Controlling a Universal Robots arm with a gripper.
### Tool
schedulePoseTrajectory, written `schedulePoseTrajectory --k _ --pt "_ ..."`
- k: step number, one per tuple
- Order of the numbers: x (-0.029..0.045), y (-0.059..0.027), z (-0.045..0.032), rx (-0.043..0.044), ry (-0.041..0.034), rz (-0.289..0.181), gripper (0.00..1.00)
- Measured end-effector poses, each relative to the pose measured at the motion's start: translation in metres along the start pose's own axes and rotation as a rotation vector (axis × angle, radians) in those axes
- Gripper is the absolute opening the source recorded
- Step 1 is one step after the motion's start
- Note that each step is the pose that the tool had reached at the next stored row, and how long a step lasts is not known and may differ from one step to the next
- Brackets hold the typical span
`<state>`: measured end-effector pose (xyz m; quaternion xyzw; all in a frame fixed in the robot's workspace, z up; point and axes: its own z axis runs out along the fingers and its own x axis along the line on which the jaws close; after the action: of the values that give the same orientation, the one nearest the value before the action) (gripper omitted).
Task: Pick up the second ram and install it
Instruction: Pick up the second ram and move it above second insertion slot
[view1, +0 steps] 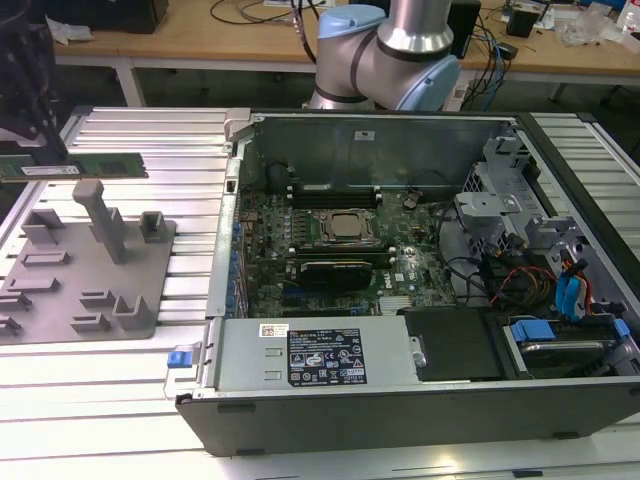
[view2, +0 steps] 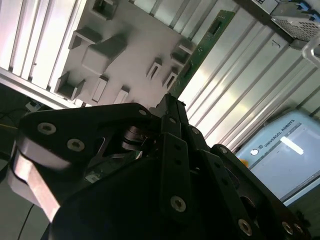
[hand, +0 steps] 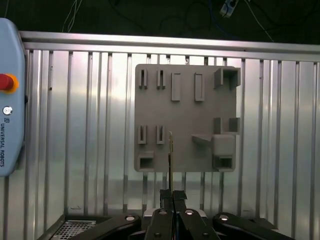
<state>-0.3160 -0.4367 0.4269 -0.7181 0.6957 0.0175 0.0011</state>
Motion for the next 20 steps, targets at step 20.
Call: schedulePoseTrajectory --k 20 --pt "0.0041 -0.1304 -0.0026 -0.0016 -0.0002 0.0 0.09"
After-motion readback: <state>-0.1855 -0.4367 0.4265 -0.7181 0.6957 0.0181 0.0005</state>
